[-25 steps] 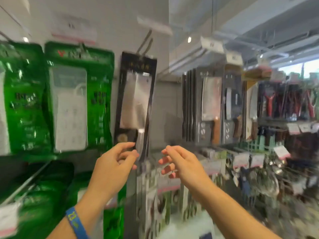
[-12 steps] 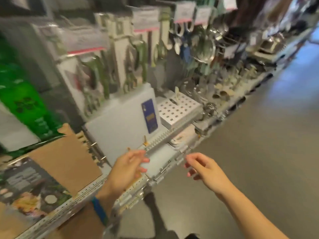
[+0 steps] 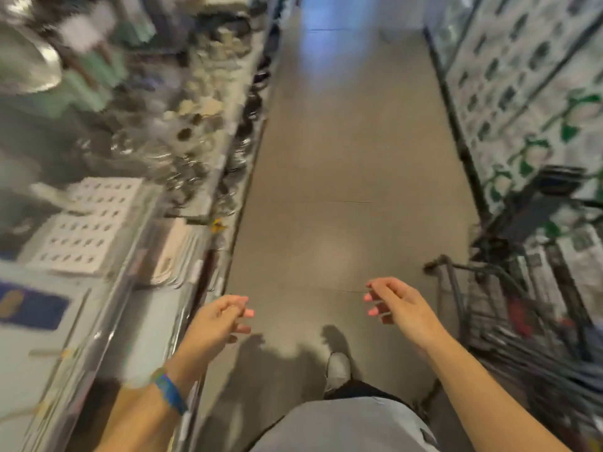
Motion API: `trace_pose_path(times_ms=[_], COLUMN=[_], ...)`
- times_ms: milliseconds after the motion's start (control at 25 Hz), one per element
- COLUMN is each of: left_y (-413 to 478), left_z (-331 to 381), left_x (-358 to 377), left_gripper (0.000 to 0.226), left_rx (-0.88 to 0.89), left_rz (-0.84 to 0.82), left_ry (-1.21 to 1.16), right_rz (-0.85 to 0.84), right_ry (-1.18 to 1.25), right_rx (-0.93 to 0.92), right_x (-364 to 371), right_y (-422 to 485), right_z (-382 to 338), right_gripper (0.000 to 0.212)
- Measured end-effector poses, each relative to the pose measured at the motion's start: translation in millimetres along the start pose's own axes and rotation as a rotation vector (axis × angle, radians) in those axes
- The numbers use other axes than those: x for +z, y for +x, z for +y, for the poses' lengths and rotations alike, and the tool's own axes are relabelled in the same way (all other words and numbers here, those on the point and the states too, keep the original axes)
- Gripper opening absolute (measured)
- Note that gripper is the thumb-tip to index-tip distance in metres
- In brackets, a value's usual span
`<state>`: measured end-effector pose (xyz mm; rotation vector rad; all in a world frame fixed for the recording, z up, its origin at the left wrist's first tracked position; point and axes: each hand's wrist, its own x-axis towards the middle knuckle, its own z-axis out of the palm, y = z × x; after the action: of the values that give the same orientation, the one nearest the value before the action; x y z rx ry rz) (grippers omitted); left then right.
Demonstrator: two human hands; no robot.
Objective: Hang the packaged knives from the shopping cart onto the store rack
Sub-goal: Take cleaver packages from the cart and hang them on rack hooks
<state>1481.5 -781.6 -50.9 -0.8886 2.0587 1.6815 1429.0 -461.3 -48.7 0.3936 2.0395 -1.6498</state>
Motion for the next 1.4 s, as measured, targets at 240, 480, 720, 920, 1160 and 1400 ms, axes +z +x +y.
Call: trace_pose_path(times_ms=[240,480,720,920,1160,1400], left_y=[54,81,133,200,245,217], left_z=[71,113,156,214,267,261], left_x=[136,218,293,343,432,527], left_gripper=[0.022,0.024,0.026,0.025,0.025,0.026], left_rx=[0.061,0.068,0.050,0.098,0.189,0.235], left_rz=[-0.257,-0.454,-0.642,-0.764,-0.936,-1.123], left_ry=[0.244,0.437,0.580,0.719,0.884,1.066], right_rz=[0.243,0.373,0.548,0.682,0.919,1.104], right_ry=[0.174,0.276,0.383,0.454,0.602,0.783], right_rx=[0.138,0.206,0.284,0.349,0.411,0.482], right_x=[-111,-143,-162,-178,-200,-218], right_y=[2,-4,12,56,67,42], right_z=[48,87,99,61,30,60], right_gripper=[0.022,0.021,0.020,0.023,0.024,0.021])
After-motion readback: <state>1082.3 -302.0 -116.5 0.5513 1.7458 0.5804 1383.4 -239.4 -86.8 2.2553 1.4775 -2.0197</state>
